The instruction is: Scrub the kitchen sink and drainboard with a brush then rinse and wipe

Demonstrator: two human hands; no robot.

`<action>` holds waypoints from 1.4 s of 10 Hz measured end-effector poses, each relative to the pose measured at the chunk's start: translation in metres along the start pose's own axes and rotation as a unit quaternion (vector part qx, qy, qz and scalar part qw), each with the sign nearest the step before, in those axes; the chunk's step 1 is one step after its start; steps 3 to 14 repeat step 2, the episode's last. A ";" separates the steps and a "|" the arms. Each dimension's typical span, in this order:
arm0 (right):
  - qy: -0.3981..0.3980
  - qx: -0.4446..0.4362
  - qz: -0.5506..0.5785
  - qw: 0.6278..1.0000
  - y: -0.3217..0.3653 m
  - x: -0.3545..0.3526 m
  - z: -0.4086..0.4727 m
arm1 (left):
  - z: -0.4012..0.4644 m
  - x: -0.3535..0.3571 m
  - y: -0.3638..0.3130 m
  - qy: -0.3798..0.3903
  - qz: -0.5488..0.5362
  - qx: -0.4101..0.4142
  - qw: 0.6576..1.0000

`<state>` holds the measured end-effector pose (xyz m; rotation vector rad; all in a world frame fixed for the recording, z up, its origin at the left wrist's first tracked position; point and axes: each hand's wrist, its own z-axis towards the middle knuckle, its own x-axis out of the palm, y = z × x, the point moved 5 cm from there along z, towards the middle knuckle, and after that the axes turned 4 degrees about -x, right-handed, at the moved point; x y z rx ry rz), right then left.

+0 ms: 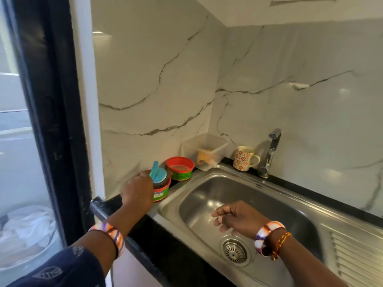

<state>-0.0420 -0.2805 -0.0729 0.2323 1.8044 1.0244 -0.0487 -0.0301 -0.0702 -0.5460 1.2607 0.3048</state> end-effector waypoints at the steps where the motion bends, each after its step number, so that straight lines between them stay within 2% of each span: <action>1: -0.032 0.014 0.011 0.999 -0.020 -0.024 -0.017 | 0.000 0.013 0.000 0.002 0.012 -0.010 1.000; 2: -0.067 0.005 0.007 0.998 -0.028 -0.034 -0.026 | -0.004 0.010 -0.008 -0.030 0.043 0.002 0.999; 14: -0.067 0.005 0.007 0.998 -0.028 -0.034 -0.026 | -0.004 0.010 -0.008 -0.030 0.043 0.002 0.999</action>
